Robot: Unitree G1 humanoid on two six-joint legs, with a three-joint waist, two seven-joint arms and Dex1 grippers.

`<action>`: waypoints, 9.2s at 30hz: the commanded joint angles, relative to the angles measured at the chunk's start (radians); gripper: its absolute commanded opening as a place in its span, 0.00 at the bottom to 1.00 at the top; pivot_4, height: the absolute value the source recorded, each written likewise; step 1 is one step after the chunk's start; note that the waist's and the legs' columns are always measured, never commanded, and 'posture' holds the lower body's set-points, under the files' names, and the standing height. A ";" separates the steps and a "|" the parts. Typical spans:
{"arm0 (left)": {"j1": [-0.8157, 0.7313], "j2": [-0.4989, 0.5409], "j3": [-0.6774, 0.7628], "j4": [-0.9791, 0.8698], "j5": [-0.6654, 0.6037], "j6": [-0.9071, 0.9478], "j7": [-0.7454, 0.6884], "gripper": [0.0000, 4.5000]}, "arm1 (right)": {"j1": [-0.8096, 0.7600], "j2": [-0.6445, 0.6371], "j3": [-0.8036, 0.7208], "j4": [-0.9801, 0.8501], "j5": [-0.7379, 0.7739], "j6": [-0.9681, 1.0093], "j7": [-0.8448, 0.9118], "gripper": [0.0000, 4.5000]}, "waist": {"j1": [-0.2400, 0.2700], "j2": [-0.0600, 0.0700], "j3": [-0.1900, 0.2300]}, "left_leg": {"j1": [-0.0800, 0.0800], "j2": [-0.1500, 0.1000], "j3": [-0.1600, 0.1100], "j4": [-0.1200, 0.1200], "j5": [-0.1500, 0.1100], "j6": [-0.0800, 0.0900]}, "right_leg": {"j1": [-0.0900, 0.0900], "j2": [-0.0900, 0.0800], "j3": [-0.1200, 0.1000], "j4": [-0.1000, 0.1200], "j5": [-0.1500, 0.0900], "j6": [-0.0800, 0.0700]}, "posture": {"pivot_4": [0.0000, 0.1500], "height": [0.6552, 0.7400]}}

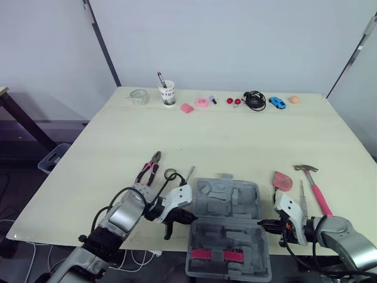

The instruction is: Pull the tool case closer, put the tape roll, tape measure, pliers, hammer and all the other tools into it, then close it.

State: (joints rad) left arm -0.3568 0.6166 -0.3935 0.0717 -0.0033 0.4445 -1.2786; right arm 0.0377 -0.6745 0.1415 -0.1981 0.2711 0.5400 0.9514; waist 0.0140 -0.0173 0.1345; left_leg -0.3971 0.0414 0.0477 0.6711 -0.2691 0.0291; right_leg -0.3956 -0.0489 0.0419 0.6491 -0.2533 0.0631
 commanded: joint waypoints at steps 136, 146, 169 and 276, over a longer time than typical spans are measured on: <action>0.482 0.351 0.677 -0.075 -0.255 -0.338 0.156 0.99 | 0.340 0.081 -0.601 -0.033 0.347 -0.459 0.051 1.00 | -0.018 0.002 0.003 | 0.000 0.008 -0.001 -0.006 -0.001 -0.001 | -0.003 -0.022 -0.014 -0.007 -0.002 -0.007 | 1.00 1.00; 0.046 0.485 0.364 0.119 -0.038 -0.395 0.001 0.99 | 0.214 0.046 -0.454 -0.104 0.376 -0.378 0.123 1.00 | -0.019 0.000 0.006 | -0.002 0.001 0.002 -0.006 -0.001 0.001 | -0.002 -0.014 -0.016 -0.008 -0.002 -0.006 | 1.00 1.00; -0.565 0.204 -0.149 0.350 0.451 -0.569 -0.191 0.99 | 0.073 0.063 -0.353 -0.005 0.327 -0.472 0.223 1.00 | -0.002 -0.006 0.011 | -0.003 0.004 0.001 -0.001 -0.001 0.001 | 0.000 -0.002 -0.011 -0.005 0.001 -0.001 | 1.00 1.00; -0.759 -0.243 -0.239 0.757 0.239 -0.251 -0.297 0.01 | 0.022 -0.041 -0.363 -0.028 0.295 -0.452 0.238 1.00 | -0.001 -0.006 0.011 | -0.003 0.003 0.000 0.003 -0.001 0.001 | 0.000 0.000 -0.007 -0.001 0.001 -0.001 | 1.00 1.00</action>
State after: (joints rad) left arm -1.0882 0.3794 -0.6567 0.8142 0.2353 0.2134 -1.5517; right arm 0.0619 -0.7090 -0.1987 -0.1915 0.5574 0.1046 1.1905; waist 0.0127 -0.0235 0.1458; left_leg -0.3999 0.0448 0.0473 0.6746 -0.2699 0.0304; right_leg -0.3958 -0.0490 0.0346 0.6483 -0.2524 0.0619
